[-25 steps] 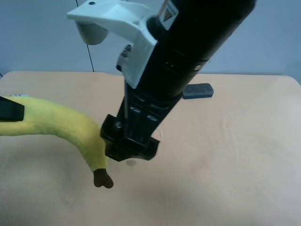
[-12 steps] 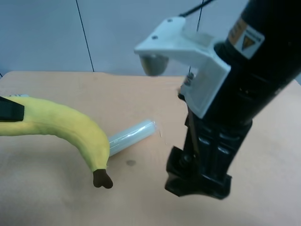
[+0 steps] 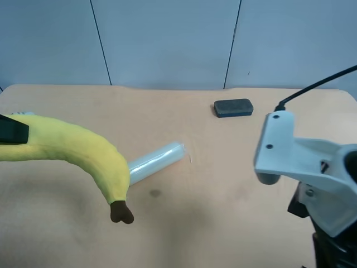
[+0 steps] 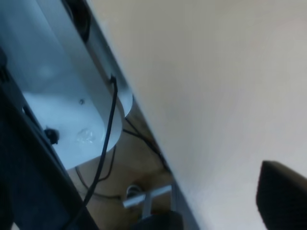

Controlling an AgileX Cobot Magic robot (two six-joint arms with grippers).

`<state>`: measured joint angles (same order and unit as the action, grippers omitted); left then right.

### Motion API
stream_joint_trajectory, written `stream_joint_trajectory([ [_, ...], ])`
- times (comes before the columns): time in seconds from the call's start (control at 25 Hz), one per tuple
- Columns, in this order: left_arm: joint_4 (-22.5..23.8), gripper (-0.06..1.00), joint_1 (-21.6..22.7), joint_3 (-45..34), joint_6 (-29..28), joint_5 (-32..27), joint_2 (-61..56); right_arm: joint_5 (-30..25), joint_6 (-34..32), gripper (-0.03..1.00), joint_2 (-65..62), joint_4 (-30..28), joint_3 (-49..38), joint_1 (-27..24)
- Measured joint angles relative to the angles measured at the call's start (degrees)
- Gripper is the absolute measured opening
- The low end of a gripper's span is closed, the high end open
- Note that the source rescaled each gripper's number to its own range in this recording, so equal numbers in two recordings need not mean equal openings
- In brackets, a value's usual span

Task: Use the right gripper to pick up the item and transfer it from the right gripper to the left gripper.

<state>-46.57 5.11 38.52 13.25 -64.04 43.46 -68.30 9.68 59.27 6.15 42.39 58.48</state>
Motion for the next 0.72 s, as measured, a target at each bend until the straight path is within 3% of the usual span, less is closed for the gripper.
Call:
stream_joint_trajectory([
  [0.48, 0.0, 0.0, 0.0, 0.0, 0.0, 0.0, 0.0, 5.77, -3.07, 1.0, -30.74, -3.05, -13.16, 0.0],
  [0.72, 0.0, 0.0, 0.0, 0.0, 0.0, 0.0, 0.0, 6.82, -10.18, 1.0, -42.53, -8.61, -13.44, 0.0],
])
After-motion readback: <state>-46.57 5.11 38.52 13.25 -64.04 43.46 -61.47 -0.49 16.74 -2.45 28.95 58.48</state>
